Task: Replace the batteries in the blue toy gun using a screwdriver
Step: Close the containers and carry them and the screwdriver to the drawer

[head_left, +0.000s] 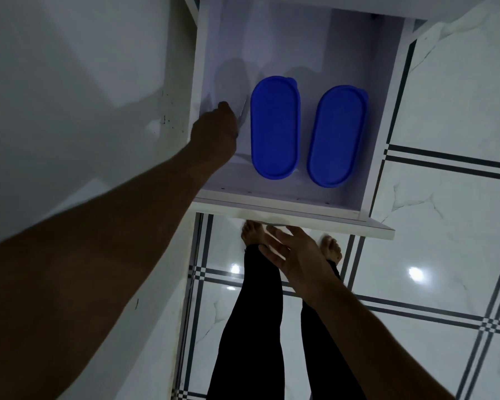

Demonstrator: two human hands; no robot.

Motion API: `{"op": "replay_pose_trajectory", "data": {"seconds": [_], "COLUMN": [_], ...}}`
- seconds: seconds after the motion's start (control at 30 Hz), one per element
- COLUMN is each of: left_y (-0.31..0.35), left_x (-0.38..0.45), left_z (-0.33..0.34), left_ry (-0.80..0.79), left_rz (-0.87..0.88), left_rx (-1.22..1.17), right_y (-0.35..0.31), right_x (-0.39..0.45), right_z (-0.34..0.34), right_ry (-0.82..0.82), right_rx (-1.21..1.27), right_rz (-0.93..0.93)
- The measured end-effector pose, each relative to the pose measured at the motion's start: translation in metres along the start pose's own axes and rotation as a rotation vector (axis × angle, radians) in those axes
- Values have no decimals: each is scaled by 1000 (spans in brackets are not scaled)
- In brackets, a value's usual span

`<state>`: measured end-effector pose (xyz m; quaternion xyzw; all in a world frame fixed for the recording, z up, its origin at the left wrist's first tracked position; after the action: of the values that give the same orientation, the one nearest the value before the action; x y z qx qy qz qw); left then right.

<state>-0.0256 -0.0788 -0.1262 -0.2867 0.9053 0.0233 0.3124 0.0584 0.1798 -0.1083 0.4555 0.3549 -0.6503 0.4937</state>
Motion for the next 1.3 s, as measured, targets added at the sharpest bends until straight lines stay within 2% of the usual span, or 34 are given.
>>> {"op": "replay_pose_trajectory", "data": {"seconds": [0.1,0.17,0.33,0.43,0.53,0.63,0.77,0.97,1.1,1.3], "left_y": [-7,-10,-22,-20,-5,10,-4,0,1,6], "left_x": [-11,-27,-92,-128,-145,-128,-66,-13,11,34], "left_z": [-14,-30,-44,-23,11,30,18,-25,-44,-72], "left_ry": [35,98,131,18,-246,-476,-360,-246,-162,-109], "left_rz": [26,74,5,-150,-346,-448,-522,-410,-406,-378], "left_rx": [-4,-95,-607,-994,-1344,-1631,-1995,-2097,-2176,-2247], "right_y": [-3,-6,-17,-29,-48,-72,-118,-166,-194,-223], "right_x": [5,6,12,22,34,44,52,61,61,62], "right_z": [5,7,15,23,36,53,75,103,118,137], "right_ry": [-23,-33,-34,-50,-113,-165,-148,-120,-162,-196], "right_rx": [31,43,24,25,-5,-58,-23,54,207,238], "right_rz": [-15,-16,-48,-96,-133,-159,-268,-346,-383,-429]}}
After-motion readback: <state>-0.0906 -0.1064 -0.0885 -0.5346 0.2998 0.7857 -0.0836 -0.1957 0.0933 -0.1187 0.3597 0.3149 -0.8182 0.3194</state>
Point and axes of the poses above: each hand's wrist, its own x-axis towards the middle knuckle, its own z-axis out of the palm, y = z × x, the point moved 7 cm from there along x, towards the middle knuckle, and after that the axes turned 14 degrees about x, right-handed, at the moved point
